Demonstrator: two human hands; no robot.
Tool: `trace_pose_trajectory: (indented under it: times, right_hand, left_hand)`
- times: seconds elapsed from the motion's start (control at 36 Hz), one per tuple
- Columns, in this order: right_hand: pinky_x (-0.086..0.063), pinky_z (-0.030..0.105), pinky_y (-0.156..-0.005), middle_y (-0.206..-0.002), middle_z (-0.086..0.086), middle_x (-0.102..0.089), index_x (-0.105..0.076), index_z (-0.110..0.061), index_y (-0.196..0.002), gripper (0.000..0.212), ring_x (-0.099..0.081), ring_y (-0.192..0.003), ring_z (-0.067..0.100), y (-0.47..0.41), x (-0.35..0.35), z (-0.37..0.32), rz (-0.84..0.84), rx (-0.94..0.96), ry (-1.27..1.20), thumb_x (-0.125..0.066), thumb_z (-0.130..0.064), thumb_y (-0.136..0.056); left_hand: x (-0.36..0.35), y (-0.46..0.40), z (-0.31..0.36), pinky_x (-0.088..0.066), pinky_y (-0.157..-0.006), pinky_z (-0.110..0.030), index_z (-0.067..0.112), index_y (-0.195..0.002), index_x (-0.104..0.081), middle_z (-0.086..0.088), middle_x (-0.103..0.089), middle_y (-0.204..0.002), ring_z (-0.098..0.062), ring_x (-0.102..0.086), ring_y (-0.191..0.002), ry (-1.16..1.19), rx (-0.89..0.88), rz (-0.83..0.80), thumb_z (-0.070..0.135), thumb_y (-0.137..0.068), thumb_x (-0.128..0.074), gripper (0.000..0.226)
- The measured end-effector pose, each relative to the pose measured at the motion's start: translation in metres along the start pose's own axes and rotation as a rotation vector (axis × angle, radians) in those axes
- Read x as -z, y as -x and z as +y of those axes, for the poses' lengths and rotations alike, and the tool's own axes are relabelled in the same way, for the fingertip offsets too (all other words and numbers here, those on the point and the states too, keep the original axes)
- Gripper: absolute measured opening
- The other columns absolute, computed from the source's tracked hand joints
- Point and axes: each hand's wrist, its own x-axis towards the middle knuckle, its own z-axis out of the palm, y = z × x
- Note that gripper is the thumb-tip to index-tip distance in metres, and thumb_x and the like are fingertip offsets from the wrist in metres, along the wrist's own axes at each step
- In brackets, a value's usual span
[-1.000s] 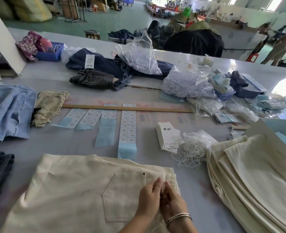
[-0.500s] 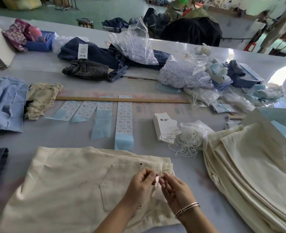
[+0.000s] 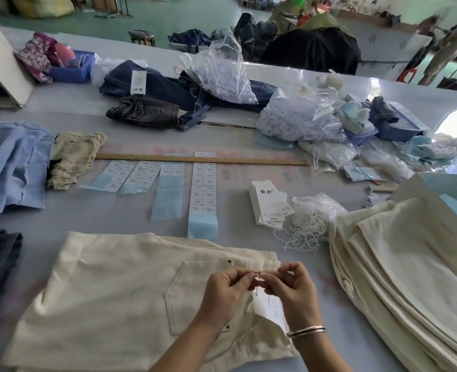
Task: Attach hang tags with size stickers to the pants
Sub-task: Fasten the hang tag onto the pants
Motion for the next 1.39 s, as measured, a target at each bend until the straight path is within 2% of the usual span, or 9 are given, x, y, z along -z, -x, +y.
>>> trace_pose_trajectory:
  times: [0.64,0.78,0.86,0.92,1.06,1.11,1.19,1.31,1.39]
  right_hand:
    - [-0.051,0.022,-0.050,-0.062,0.019,-0.064,-0.048,-0.005,-0.072,0.029,-0.063,-0.055,0.023,-0.002,0.001,0.011,-0.004,0.054,0.015,-0.065,0.019,-0.075]
    - [-0.051,0.023,-0.055,-0.062,0.014,-0.066,-0.052,-0.006,-0.071,0.029,-0.063,-0.057,0.019,-0.005,0.007,0.015,-0.050,0.111,0.180,-0.071,0.016,-0.071]
    - [-0.051,0.024,-0.057,-0.060,0.010,-0.065,-0.055,-0.007,-0.069,0.027,-0.061,-0.056,0.017,-0.006,0.012,0.015,-0.070,0.125,0.232,-0.073,0.014,-0.069]
    - [-0.051,0.024,-0.057,-0.060,0.009,-0.065,-0.056,-0.006,-0.069,0.025,-0.061,-0.055,0.017,-0.005,0.013,0.016,-0.083,0.128,0.232,-0.073,0.013,-0.070]
    - [-0.052,0.023,-0.054,-0.067,0.016,-0.070,-0.058,-0.001,-0.069,0.023,-0.063,-0.056,0.017,-0.001,0.011,0.019,-0.073,0.094,0.147,-0.066,0.020,-0.073]
    - [-0.051,0.022,-0.051,-0.066,0.016,-0.070,-0.057,0.000,-0.070,0.023,-0.062,-0.053,0.018,-0.001,0.010,0.018,-0.070,0.062,0.102,-0.063,0.022,-0.074]
    - [-0.048,0.020,-0.047,-0.059,0.012,-0.066,-0.055,0.001,-0.070,0.022,-0.060,-0.049,0.017,-0.003,0.010,0.017,-0.067,0.007,0.043,-0.060,0.021,-0.077]
    - [-0.049,0.019,-0.047,-0.056,0.009,-0.064,-0.057,0.002,-0.075,0.019,-0.061,-0.048,0.016,-0.005,0.013,0.022,-0.053,-0.073,0.001,-0.054,0.019,-0.083]
    - [-0.048,0.019,-0.047,-0.056,0.009,-0.064,-0.060,0.003,-0.080,0.018,-0.061,-0.048,0.015,-0.008,0.020,0.028,-0.008,-0.073,0.026,-0.052,0.018,-0.084]
  left_hand:
    - [0.001,-0.004,-0.012,-0.052,-0.065,-0.016,0.029,-0.069,-0.076,0.000,-0.075,-0.073,-0.010,-0.071,-0.069,-0.034,-0.057,0.014,0.009,-0.085,-0.070,0.026]
    - [0.006,-0.008,-0.014,-0.054,-0.068,-0.019,0.035,-0.068,-0.077,0.000,-0.074,-0.071,-0.008,-0.068,-0.067,-0.096,-0.038,-0.058,0.018,-0.082,-0.073,0.023]
    - [0.008,-0.009,-0.010,-0.054,-0.070,-0.021,0.030,-0.068,-0.077,-0.002,-0.074,-0.069,-0.008,-0.066,-0.065,-0.061,0.008,-0.120,0.032,-0.071,-0.076,0.004]
    - [0.009,-0.012,-0.012,-0.054,-0.071,-0.021,0.024,-0.070,-0.077,-0.003,-0.074,-0.071,-0.009,-0.067,-0.068,-0.039,0.036,-0.139,0.038,-0.064,-0.075,0.015]
    - [0.009,-0.017,-0.017,-0.050,-0.074,-0.014,0.002,-0.080,-0.073,-0.005,-0.075,-0.080,-0.010,-0.070,-0.086,0.055,0.154,-0.199,0.016,-0.072,-0.077,0.017]
    - [0.006,-0.016,-0.017,-0.051,-0.076,-0.016,0.001,-0.079,-0.071,-0.008,-0.075,-0.081,-0.014,-0.070,-0.089,0.093,0.174,-0.206,0.017,-0.071,-0.077,0.020]
    - [0.001,-0.013,-0.017,-0.052,-0.074,-0.019,0.001,-0.076,-0.069,-0.014,-0.073,-0.078,-0.018,-0.069,-0.080,0.135,0.195,-0.198,0.023,-0.070,-0.076,0.024]
    - [-0.009,-0.014,-0.026,-0.044,-0.056,-0.011,0.005,-0.071,-0.062,0.002,-0.067,-0.060,-0.001,-0.059,-0.054,0.106,0.249,-0.155,0.017,-0.078,-0.072,0.018]
    - [-0.018,-0.017,-0.030,-0.042,-0.057,-0.010,0.006,-0.078,-0.060,0.005,-0.066,-0.063,0.002,-0.057,-0.054,0.055,0.252,-0.165,0.019,-0.081,-0.071,0.018]
